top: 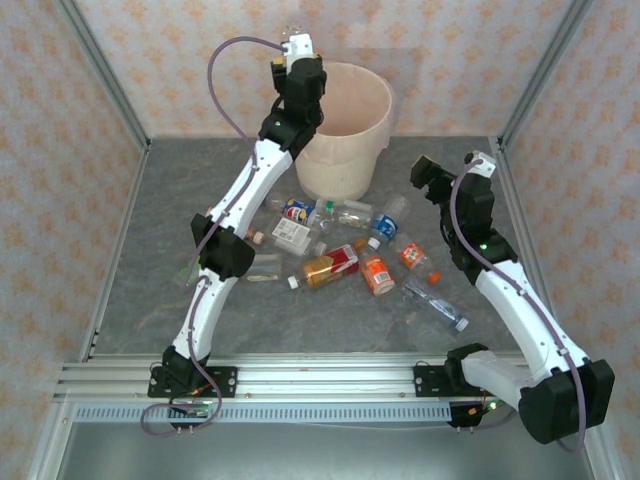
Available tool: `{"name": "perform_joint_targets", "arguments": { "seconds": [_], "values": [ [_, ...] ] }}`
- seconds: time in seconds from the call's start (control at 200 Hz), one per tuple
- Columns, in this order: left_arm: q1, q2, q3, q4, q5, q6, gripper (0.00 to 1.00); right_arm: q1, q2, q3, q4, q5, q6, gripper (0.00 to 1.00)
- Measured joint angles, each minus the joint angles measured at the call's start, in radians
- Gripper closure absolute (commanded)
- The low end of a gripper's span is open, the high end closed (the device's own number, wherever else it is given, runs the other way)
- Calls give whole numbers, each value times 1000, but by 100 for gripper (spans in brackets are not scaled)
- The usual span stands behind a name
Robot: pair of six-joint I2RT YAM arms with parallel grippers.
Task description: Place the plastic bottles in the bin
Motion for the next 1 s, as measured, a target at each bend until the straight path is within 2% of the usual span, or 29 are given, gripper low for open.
{"name": "perform_joint_targets", "arguments": {
  "seconds": [0.075, 0.175, 0.38, 0.555, 0.661, 0.831, 1.001],
  "values": [
    [-2, 0, 0, -29, 1, -20, 11, 0, 11, 0, -7, 4, 0, 1],
    [-4, -2, 2, -88, 8, -51, 0, 0, 27, 0, -23, 8, 1, 1],
    [-3, -53, 2, -248, 84, -135, 0, 0, 41, 0, -43, 16, 4, 1],
    [6, -184, -23, -343, 196, -221, 0, 0, 41, 0, -64, 23, 4, 1],
    [6, -356, -203, -311, 264, -258, 0, 0, 41, 0, -94, 25, 5, 1],
    [6, -690, -676, -138, 312, -311, 0, 0, 41, -1, -162, 24, 12, 1],
    [6, -882, -959, -59, 317, -361, 0, -1, 41, -8, -250, 21, 39, 1]
  ]
}}
